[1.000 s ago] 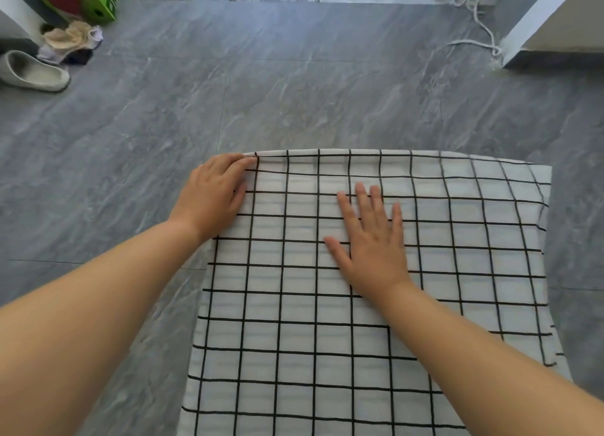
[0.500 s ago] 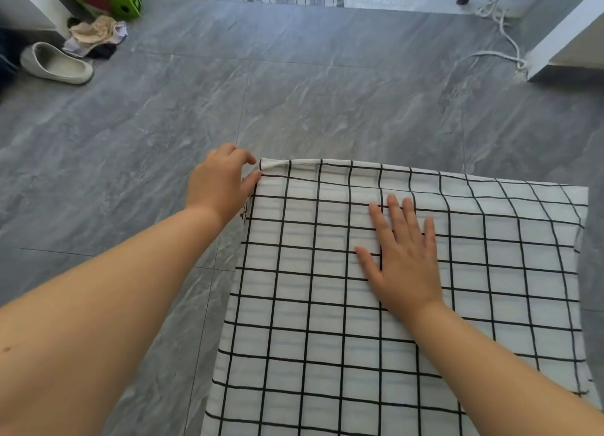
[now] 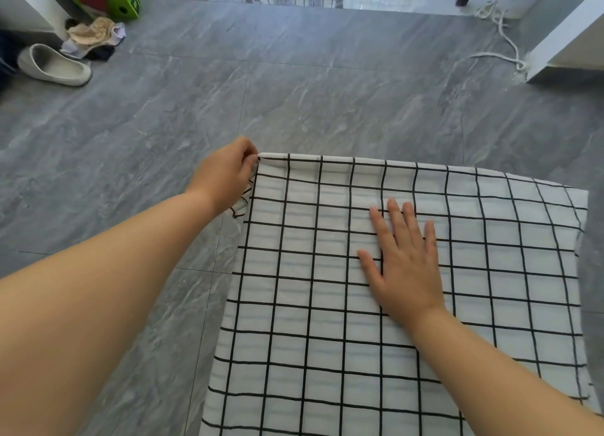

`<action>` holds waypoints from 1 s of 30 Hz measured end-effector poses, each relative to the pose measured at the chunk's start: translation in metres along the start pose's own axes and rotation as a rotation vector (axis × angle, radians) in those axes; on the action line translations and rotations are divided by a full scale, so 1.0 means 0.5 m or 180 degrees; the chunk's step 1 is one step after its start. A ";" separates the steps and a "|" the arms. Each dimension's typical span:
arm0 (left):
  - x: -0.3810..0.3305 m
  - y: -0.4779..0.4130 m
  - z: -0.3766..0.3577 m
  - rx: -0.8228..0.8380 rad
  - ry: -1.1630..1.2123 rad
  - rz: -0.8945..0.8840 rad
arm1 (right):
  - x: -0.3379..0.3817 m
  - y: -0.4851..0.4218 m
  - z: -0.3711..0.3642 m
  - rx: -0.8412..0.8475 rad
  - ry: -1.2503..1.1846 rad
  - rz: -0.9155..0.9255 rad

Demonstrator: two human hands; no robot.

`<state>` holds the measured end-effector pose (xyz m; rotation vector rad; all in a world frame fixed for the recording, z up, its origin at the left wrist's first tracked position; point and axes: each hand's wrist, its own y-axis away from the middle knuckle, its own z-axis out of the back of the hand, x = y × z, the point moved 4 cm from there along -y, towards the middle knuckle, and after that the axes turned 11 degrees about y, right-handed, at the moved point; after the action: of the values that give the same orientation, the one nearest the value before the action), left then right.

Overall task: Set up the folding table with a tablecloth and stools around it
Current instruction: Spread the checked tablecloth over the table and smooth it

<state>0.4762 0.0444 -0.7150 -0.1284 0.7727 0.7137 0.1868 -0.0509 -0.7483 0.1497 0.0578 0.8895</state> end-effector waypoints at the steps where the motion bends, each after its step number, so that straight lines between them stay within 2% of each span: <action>1: -0.001 -0.006 0.000 0.0031 0.0033 0.0006 | -0.001 0.000 0.000 0.0002 0.0008 0.0003; 6: -0.001 -0.045 0.009 0.0104 -0.0287 -0.0111 | 0.000 0.000 0.000 0.0002 0.0009 0.0021; 9: 0.008 -0.063 0.001 0.0087 -0.0787 0.0114 | -0.001 -0.002 -0.002 0.0003 0.0023 0.0019; 12: -0.002 -0.048 -0.010 -0.0399 -0.0602 0.0387 | -0.001 -0.003 -0.003 -0.0011 -0.0009 0.0014; 14: -0.039 -0.003 -0.037 -0.0596 -0.0458 -0.0050 | -0.001 -0.003 -0.003 0.0000 0.0002 0.0008; 16: -0.085 0.066 -0.089 -0.0349 -0.0534 -0.0623 | -0.001 -0.003 -0.003 0.0006 0.0049 -0.0001; 18: -0.110 0.132 -0.146 0.0007 -0.0760 -0.0930 | -0.001 -0.005 -0.003 -0.0003 0.0075 -0.0005; 21: -0.092 0.179 -0.205 0.0411 -0.1144 -0.0701 | -0.002 -0.005 -0.006 0.0013 0.0094 0.0005; 26: -0.077 0.176 -0.223 0.0545 -0.1487 -0.0567 | 0.000 -0.012 -0.003 0.0220 0.0034 0.0048; 29: -0.084 0.175 -0.222 0.0628 -0.1646 -0.0480 | -0.012 -0.023 0.015 0.0613 -0.0629 0.0195; 30: -0.087 0.174 -0.221 0.0662 -0.1750 -0.0443 | -0.027 -0.024 0.028 0.0586 -0.0959 0.0221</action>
<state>0.3339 0.0480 -0.7524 0.1967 0.3025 0.4970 0.1889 -0.0703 -0.7367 0.4582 -0.1473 0.9219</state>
